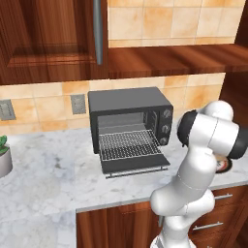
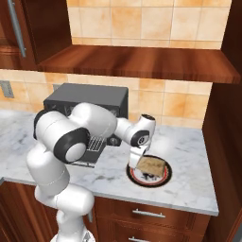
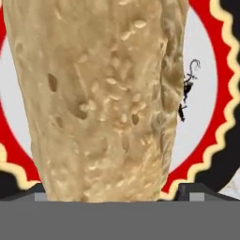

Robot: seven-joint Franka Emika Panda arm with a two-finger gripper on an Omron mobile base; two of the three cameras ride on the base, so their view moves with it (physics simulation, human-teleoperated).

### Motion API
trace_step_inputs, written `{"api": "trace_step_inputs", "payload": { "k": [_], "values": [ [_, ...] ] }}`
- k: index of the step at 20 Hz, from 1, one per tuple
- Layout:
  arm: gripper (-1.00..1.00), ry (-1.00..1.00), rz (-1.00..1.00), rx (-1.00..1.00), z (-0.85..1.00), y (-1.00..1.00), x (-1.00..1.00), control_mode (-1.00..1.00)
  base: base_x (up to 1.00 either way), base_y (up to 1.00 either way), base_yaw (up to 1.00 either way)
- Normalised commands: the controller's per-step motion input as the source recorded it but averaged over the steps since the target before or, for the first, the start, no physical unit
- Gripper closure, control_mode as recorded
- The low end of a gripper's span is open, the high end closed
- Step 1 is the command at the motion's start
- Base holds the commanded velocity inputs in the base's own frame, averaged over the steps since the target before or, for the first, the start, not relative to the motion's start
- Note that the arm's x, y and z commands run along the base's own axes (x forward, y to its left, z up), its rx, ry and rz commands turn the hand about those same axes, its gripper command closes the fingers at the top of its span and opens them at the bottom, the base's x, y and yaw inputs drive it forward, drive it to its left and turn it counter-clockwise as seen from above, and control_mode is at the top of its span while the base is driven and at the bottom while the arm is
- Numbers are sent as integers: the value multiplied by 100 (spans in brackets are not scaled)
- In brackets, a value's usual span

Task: Pull the toaster oven rack outwards. Pick up the baguette from the plate and place it on the toaster oven rack. Close the toaster oven door fully and set the temperature to the lowest setting.

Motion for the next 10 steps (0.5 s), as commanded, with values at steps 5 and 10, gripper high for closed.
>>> {"api": "trace_step_inputs", "payload": {
  "k": [5,10],
  "values": [
    [100,0,-17,0,-3,1,-15,-100,0,0,0],
    [100,-12,-17,-1,35,9,-51,-100,0,0,0]
  ]
}}
